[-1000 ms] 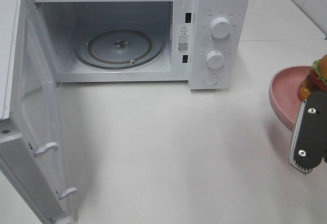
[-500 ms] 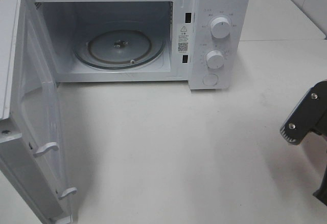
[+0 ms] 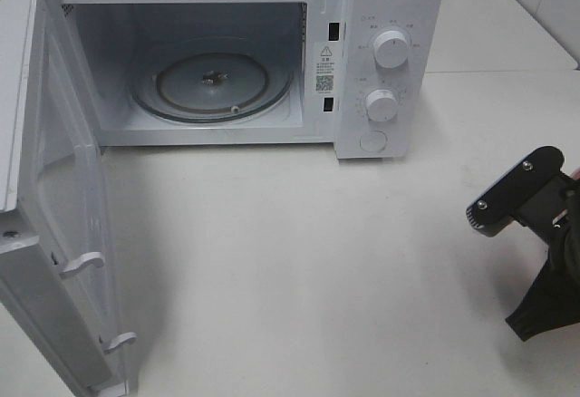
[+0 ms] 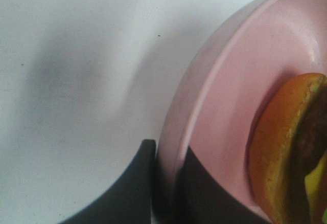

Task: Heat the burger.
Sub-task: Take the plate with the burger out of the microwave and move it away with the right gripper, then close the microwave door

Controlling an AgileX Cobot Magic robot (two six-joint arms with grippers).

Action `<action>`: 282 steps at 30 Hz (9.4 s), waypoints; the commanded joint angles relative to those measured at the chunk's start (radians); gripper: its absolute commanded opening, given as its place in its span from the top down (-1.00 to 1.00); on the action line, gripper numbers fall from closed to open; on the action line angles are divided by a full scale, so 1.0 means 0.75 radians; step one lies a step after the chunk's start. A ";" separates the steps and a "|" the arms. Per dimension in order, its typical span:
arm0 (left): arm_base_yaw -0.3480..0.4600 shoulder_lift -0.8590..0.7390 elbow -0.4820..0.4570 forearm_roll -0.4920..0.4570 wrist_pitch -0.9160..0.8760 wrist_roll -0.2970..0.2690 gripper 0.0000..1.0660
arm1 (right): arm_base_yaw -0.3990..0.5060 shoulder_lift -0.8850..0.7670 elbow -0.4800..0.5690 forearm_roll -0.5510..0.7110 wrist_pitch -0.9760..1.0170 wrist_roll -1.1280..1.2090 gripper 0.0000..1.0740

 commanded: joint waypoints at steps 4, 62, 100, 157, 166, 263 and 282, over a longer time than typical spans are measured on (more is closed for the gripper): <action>0.003 -0.004 0.003 0.000 -0.015 0.000 -0.87 | -0.007 0.148 -0.011 -0.201 0.079 0.255 0.99; 0.003 -0.004 0.003 0.001 -0.015 0.000 -0.87 | -0.299 -0.380 -0.125 0.563 -0.145 -0.545 -0.34; 0.003 -0.004 0.003 0.003 -0.015 0.000 -0.87 | -0.465 -1.655 -0.071 1.161 0.229 -1.163 -0.42; 0.003 -0.005 0.003 -0.005 -0.015 0.000 -0.87 | -0.828 -2.041 -0.063 1.259 0.221 -1.328 -0.42; 0.003 -0.005 0.003 -0.003 -0.015 0.000 -0.87 | -0.828 -2.041 -0.063 1.259 0.221 -1.328 -0.42; -0.688 1.893 0.257 0.281 -2.439 -0.171 1.00 | -0.828 -2.041 -0.063 1.259 0.221 -1.328 -0.42; -1.035 2.273 -0.151 -0.279 -2.439 0.104 1.00 | -0.828 -2.041 -0.063 1.259 0.221 -1.328 -0.42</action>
